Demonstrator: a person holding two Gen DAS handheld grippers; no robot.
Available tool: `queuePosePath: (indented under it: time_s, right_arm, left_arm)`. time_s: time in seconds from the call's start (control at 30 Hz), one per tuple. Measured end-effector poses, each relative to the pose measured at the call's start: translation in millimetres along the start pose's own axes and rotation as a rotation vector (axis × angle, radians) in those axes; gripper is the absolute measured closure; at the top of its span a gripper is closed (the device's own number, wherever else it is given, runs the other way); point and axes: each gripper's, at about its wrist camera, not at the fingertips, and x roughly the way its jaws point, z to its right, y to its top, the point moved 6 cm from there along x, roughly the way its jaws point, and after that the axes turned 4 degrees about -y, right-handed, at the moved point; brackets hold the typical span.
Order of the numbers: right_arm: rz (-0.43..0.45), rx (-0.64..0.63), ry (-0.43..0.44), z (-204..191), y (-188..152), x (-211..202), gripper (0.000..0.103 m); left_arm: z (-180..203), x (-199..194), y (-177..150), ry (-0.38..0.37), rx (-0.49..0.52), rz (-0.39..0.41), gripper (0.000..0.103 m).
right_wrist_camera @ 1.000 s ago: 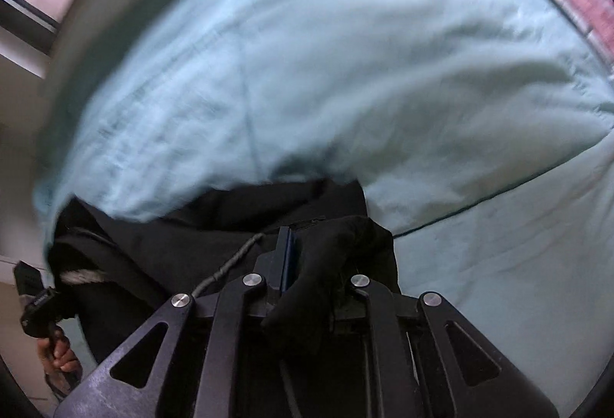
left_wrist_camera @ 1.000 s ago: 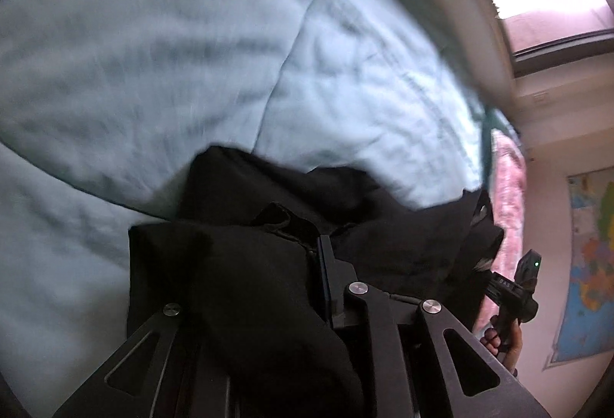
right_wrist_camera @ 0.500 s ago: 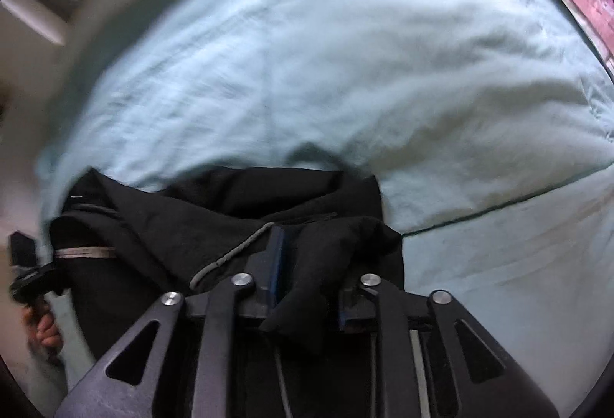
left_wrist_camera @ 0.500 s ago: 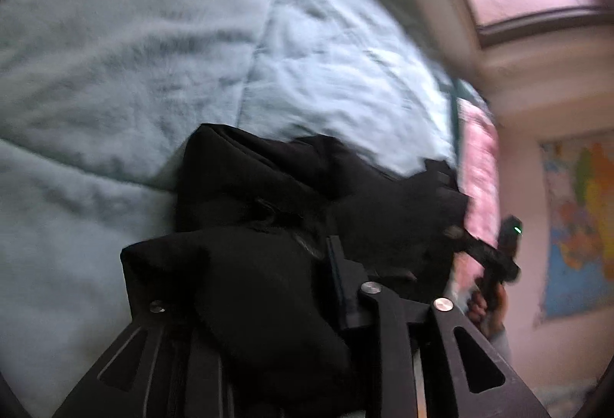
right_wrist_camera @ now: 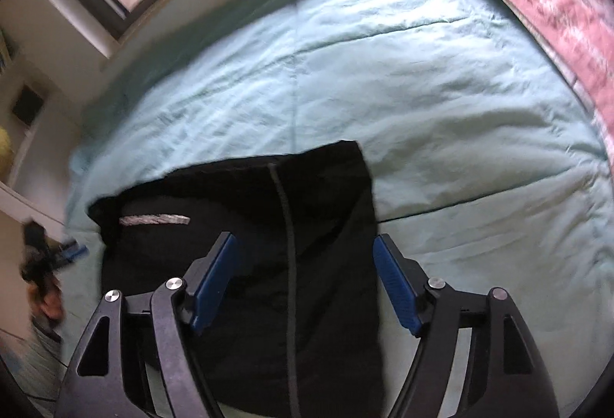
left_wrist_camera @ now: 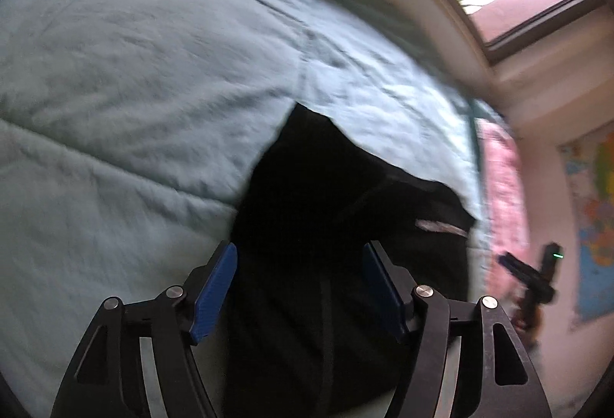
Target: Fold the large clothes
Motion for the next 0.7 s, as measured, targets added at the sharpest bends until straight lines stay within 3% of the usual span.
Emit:
queuePosePath:
  time_s: [0.07,0.13,0.27,0.5,0.53,0.57,0.6,0.63,0.7]
  right_arm:
    - [-0.010,-0.051,-0.035,0.6,3.1,11.2,0.027]
    - [-0.028,-0.110,-0.080,6.5,9.3,26.2,0.027]
    - [-0.047,-0.171,-0.099,17.7,26.1,56.5,0.027]
    - [-0.148,-0.117,0.026,34.6,41.7,122.5,0.027]
    - [-0.160,-0.104,0.049,34.5,41.6,128.2,0.049]
    - [-0.153,-0.111,0.063,30.9,41.4,128.2,0.069]
    - [-0.137,-0.135,0.034,25.8,40.8,124.0,0.071]
    - [-0.115,-0.163,-0.004,21.0,40.5,118.3,0.077]
    - [-0.034,-0.227,-0.074,6.9,37.8,92.8,0.082]
  left_arm:
    - [-10.6,15.8,12.8,0.097,0.016,0.009,0.033]
    - [-18.9,26.4,23.2,0.101,0.017,0.009,0.033]
    - [-33.5,41.7,33.6,0.033,-0.005,-0.044,0.033]
    - [-39.8,69.4,35.6,-0.110,-0.041,-0.132,0.033]
    - [-38.9,71.8,36.6,-0.127,-0.053,-0.125,0.033]
    - [-36.3,70.3,37.5,-0.142,-0.053,-0.107,0.037]
    - [-33.0,66.4,38.9,-0.134,-0.035,-0.078,0.063]
    - [-27.9,60.9,39.3,-0.113,-0.003,-0.059,0.080]
    - [-19.0,47.9,37.9,-0.085,0.023,-0.022,0.088]
